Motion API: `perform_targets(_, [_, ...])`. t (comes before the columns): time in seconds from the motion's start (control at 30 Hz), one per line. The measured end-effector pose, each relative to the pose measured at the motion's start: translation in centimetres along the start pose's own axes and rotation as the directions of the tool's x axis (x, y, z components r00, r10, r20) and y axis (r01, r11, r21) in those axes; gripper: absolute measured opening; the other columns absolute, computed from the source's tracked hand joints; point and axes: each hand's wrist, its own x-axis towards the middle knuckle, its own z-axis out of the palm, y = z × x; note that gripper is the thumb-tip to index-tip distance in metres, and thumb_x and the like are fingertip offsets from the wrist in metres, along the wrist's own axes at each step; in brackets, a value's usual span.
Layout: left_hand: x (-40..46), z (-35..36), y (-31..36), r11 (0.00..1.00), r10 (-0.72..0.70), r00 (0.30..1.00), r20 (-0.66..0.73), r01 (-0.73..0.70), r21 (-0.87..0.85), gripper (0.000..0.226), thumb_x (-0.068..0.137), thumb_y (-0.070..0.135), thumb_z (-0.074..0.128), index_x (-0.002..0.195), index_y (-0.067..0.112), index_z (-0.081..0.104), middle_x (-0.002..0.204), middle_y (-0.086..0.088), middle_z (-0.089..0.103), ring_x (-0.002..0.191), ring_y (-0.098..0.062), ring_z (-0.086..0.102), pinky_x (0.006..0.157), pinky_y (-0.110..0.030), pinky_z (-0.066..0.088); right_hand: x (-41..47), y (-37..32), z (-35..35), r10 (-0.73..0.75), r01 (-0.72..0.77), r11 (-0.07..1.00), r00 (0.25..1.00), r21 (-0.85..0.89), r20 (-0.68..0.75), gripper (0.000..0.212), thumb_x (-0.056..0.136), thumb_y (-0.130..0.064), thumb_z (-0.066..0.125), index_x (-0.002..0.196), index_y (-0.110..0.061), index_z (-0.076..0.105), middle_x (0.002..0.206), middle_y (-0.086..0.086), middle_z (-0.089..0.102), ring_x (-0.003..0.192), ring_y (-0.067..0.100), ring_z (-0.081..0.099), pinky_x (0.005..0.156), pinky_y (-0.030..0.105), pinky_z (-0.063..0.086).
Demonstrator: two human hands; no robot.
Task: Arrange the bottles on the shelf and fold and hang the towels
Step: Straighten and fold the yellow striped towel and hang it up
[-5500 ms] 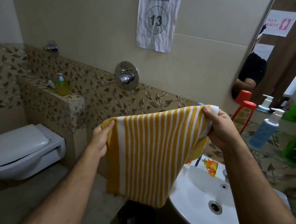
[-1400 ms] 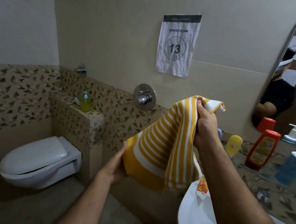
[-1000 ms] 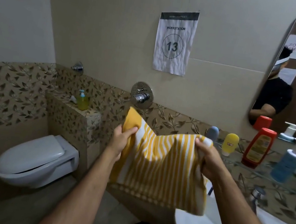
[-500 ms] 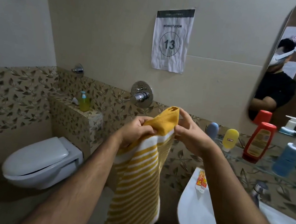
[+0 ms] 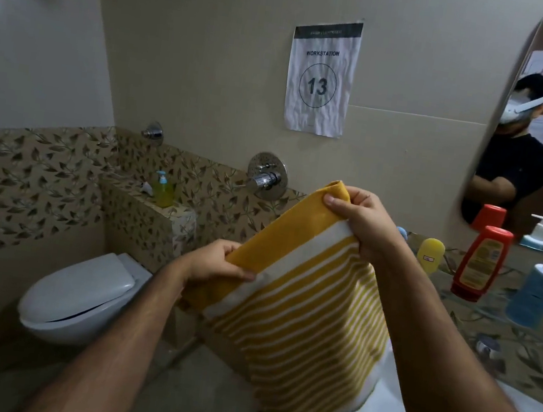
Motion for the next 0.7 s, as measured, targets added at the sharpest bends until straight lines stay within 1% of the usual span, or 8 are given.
perform_targets(0.1, [-0.6,-0.7,-1.8,1.000,-0.014,0.999,-0.046,0.014,0.001,0.045,0.065,0.037,0.086,0.107,0.028,0.071,0.104,0.003,0.075,0.096,-0.020,0.071,0.084,-0.043,0.058,-0.1,-1.0,-1.1,0.017,-0.018,1.000,0.996,-0.011,-0.086,0.007,0.090,-0.015,0.068,0.090,-0.008,0.070,0.078,0.009,0.073,0.072,0.020,0.071,0.067,0.032,0.061])
perform_targets(0.17, [-0.8,-0.9,-2.4,0.997,0.008,0.996,-0.087,-0.014,-0.077,0.036,0.070,0.026,0.086,0.104,0.026,0.073,0.100,-0.001,0.076,0.089,-0.018,0.073,0.067,-0.031,0.059,-0.1,-1.5,-1.9,0.020,-0.018,1.000,0.990,0.019,-0.137,0.006,0.090,-0.013,0.068,0.088,-0.008,0.070,0.073,0.007,0.073,0.067,0.018,0.071,0.065,0.031,0.060])
perform_targets(0.2, [-0.9,-1.0,-2.5,0.992,0.025,0.993,-0.115,-0.038,-0.119,0.032,0.073,0.020,0.084,0.102,0.024,0.073,0.098,-0.002,0.076,0.086,-0.018,0.074,0.063,-0.028,0.058,-0.1,-1.8,-2.3,0.015,-0.008,0.999,0.986,0.039,-0.164,0.006,0.090,-0.013,0.067,0.087,-0.008,0.069,0.071,0.006,0.073,0.065,0.017,0.071,0.064,0.030,0.060])
perform_targets(0.3, [-1.0,-1.4,-2.9,0.969,0.067,0.975,-0.213,-0.115,-0.219,0.031,0.076,0.011,0.077,0.106,0.013,0.070,0.096,-0.010,0.074,0.082,-0.021,0.072,0.067,-0.031,0.058,-0.4,-2.6,-3.4,0.007,0.012,0.996,0.977,0.089,-0.213,0.007,0.091,-0.013,0.066,0.086,-0.009,0.068,0.070,0.005,0.073,0.064,0.017,0.071,0.061,0.030,0.060])
perform_targets(0.4, [-0.6,-1.2,-3.2,0.894,0.061,0.953,-0.296,-0.184,-0.409,0.043,0.071,0.012,0.074,0.111,0.000,0.066,0.098,-0.017,0.070,0.084,-0.027,0.068,0.075,-0.037,0.055,-0.7,-3.2,-4.0,-0.002,0.025,0.994,0.978,0.104,-0.210,0.008,0.092,-0.012,0.064,0.085,-0.009,0.068,0.069,0.004,0.073,0.063,0.015,0.071,0.059,0.028,0.060])
perform_targets(0.47, [-0.3,-0.9,-3.1,0.847,0.043,0.942,-0.332,-0.211,-0.488,0.044,0.069,0.013,0.074,0.110,0.001,0.066,0.098,-0.017,0.070,0.083,-0.026,0.068,0.076,-0.038,0.056,-0.9,-3.5,-4.2,-0.007,0.031,0.993,0.978,0.112,-0.209,0.008,0.093,-0.012,0.063,0.087,-0.008,0.067,0.069,0.004,0.073,0.063,0.015,0.071,0.059,0.029,0.060])
perform_targets(0.6, [0.0,-1.0,-2.8,0.826,0.039,0.934,-0.356,-0.231,-0.515,0.044,0.069,0.010,0.074,0.111,0.001,0.065,0.100,-0.016,0.071,0.087,-0.027,0.068,0.081,-0.041,0.057,-1.6,-3.8,-4.8,-0.001,0.025,0.993,0.980,0.117,-0.199,0.008,0.093,-0.012,0.063,0.087,-0.008,0.067,0.070,0.004,0.073,0.063,0.016,0.071,0.060,0.029,0.061])
perform_targets(0.7, [0.2,-1.2,-2.5,0.780,0.024,0.900,-0.436,-0.289,-0.555,0.037,0.066,0.009,0.076,0.101,0.003,0.068,0.089,-0.011,0.075,0.077,-0.022,0.072,0.068,-0.033,0.062,-1.9,-3.5,-5.3,0.007,0.014,0.995,0.979,0.103,-0.201,0.008,0.093,-0.012,0.063,0.086,-0.008,0.066,0.068,0.003,0.071,0.061,0.015,0.070,0.060,0.028,0.060])
